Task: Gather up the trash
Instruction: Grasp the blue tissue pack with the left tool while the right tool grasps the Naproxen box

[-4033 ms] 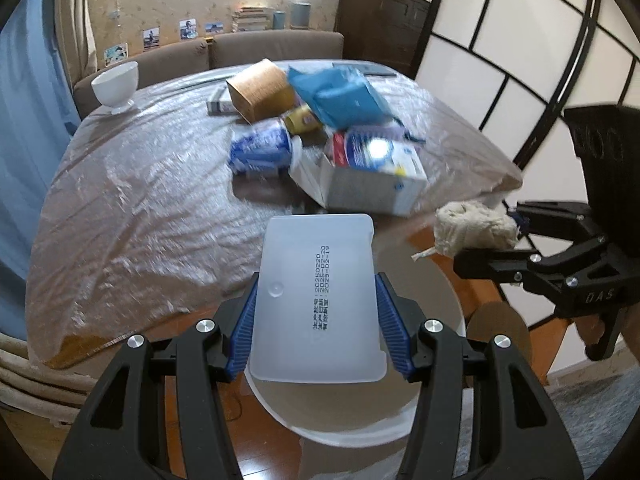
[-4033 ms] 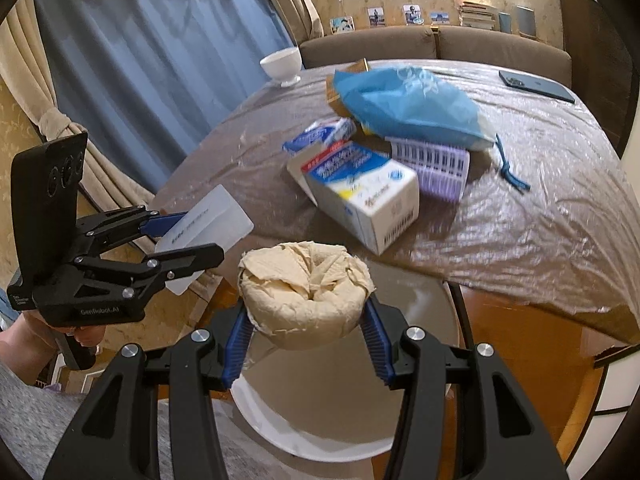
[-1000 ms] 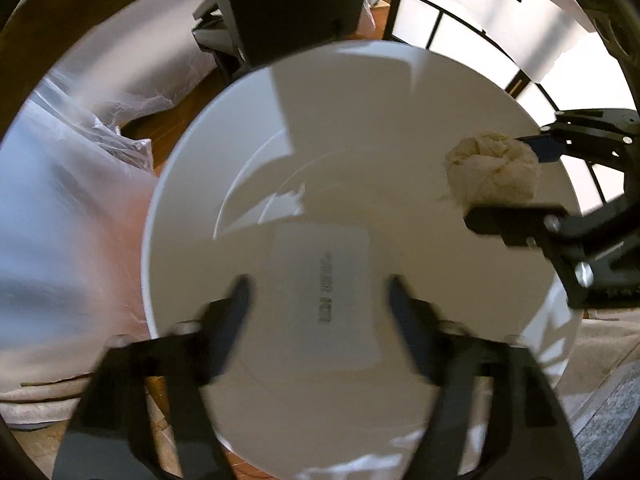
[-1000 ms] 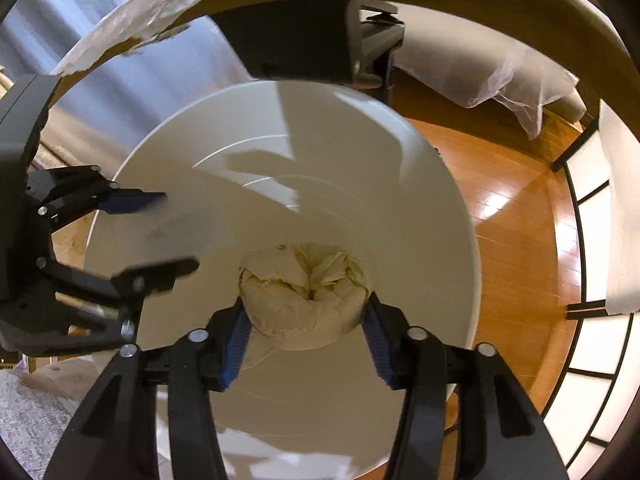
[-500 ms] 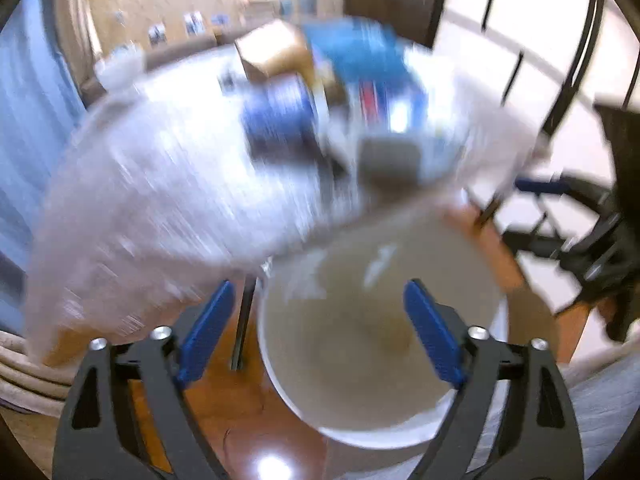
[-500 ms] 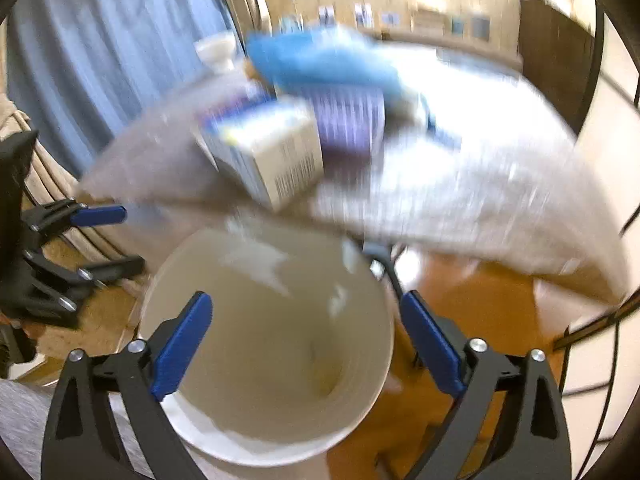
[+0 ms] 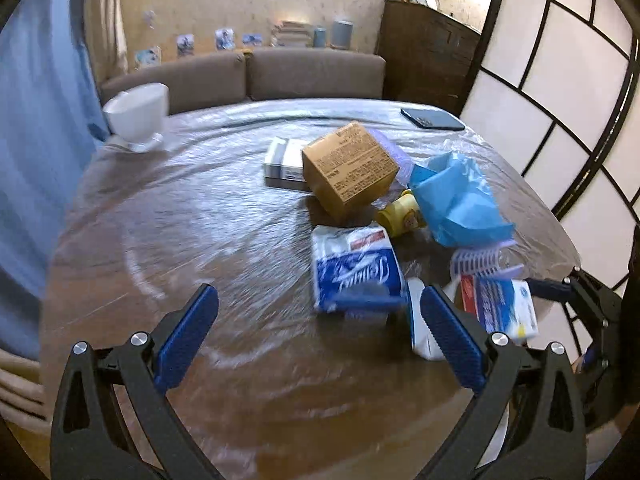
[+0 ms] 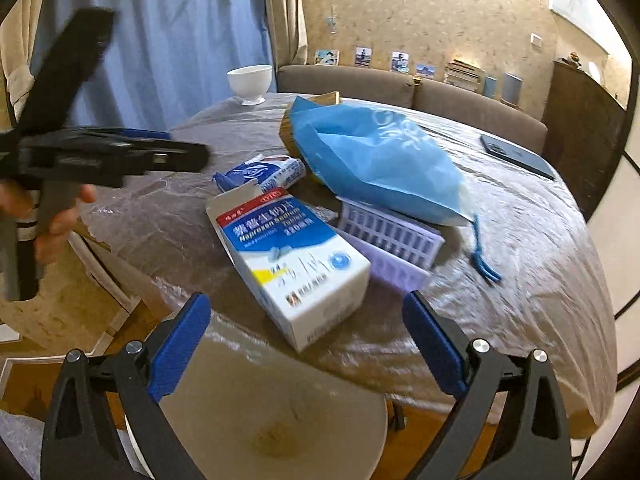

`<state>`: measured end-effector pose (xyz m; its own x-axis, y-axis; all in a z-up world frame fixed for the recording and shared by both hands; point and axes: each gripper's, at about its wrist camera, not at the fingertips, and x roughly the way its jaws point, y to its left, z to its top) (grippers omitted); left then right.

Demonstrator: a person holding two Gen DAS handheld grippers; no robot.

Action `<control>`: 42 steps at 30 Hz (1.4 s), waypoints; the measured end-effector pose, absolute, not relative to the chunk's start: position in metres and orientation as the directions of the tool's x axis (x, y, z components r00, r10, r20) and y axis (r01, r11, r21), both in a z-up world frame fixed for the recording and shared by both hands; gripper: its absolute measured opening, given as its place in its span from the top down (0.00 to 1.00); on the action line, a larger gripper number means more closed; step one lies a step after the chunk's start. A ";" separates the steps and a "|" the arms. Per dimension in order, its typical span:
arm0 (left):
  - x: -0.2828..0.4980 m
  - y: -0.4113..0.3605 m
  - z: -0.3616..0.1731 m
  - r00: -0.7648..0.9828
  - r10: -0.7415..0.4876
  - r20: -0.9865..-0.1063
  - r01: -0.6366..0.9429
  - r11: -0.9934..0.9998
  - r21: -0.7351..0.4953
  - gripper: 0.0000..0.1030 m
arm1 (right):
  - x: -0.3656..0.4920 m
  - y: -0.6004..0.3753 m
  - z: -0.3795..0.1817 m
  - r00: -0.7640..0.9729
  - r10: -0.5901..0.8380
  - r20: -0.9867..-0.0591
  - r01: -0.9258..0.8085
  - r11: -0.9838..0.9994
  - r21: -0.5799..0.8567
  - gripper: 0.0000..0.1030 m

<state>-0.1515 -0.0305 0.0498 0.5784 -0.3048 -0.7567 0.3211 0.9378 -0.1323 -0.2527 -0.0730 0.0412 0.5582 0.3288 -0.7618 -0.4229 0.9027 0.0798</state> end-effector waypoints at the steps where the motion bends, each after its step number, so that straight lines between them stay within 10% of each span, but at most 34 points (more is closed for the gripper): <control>1: -0.145 -0.033 0.047 0.571 -0.304 -0.763 0.326 0.937 -0.130 0.01 | -0.251 -0.072 0.040 0.553 0.335 -0.763 -0.429 0.899 0.085 0.13; 28: -0.109 -0.042 0.021 0.545 -0.227 -0.807 0.342 0.939 -0.032 0.20 | -0.238 -0.036 0.028 0.520 0.351 -0.778 -0.486 0.871 0.068 0.42; 32: -0.112 -0.044 0.020 0.556 -0.210 -0.804 0.353 0.936 -0.001 0.41 | -0.237 -0.038 0.028 0.531 0.339 -0.777 -0.474 0.878 0.059 0.55; 42: -0.120 -0.039 0.029 0.592 -0.190 -0.783 0.329 0.944 0.020 0.46 | -0.239 -0.044 0.036 0.521 0.390 -0.759 -0.470 0.874 0.127 0.56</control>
<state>-0.1201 -0.0391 0.0287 0.5923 -0.1899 -0.7830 0.3294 0.9440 0.0203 -0.2388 -0.0445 0.0362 0.5207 0.3900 -0.7594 -0.4699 0.8736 0.1265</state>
